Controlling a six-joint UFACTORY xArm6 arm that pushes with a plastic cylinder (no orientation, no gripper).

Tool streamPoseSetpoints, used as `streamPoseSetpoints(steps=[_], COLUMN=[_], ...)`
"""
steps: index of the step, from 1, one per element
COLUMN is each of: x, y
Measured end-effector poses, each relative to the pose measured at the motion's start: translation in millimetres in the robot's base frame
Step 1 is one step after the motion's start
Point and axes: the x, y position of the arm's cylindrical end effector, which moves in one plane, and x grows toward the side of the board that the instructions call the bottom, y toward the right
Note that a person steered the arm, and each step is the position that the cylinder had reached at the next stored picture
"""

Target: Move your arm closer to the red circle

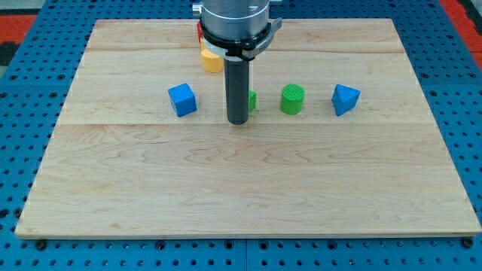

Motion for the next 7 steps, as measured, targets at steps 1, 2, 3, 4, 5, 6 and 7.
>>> streamPoseSetpoints(steps=[1, 2, 3, 4, 5, 6, 7], x=[6, 47, 78, 78, 76, 72, 31], y=[4, -29, -108, -203, -293, -296, -295])
